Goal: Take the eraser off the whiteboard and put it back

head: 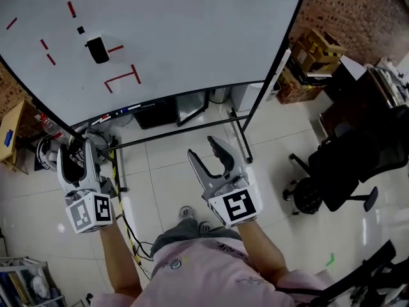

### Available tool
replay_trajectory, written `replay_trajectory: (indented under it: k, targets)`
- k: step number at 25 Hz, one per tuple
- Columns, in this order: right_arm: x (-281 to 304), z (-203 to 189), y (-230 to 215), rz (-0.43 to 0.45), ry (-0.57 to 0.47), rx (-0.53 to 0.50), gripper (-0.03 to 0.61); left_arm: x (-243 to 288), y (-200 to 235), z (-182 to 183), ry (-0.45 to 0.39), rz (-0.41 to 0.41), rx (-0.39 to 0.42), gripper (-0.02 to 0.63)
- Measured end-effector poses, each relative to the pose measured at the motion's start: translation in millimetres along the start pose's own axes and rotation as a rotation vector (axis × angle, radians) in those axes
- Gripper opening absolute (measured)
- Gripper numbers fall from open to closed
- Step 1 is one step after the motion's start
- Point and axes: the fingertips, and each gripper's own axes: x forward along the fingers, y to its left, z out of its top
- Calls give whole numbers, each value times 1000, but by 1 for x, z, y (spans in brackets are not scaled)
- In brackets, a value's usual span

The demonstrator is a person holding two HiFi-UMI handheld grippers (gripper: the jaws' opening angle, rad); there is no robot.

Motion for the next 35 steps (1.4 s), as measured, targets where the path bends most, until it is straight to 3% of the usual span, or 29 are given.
replay_trajectory:
  k: [8,17,19,26,35]
  targets:
    - [-43,-16,31,39,56,79,201,-83,-11,24,33,28,35,308]
    - [-78,-11,74,64,41,96,201,-148,-10,28,37,22,-5,287]
    - [-87,-12,88,57,47,102,201,-165,-6,30,35,8,-12,230]
    - [-128,-11,126,2,73,83,202,-222,-4,38,69,-65,3,232]
    - [-175,23,154,98,-10,59,201,-277,-49,79,19,-101,-31,232]
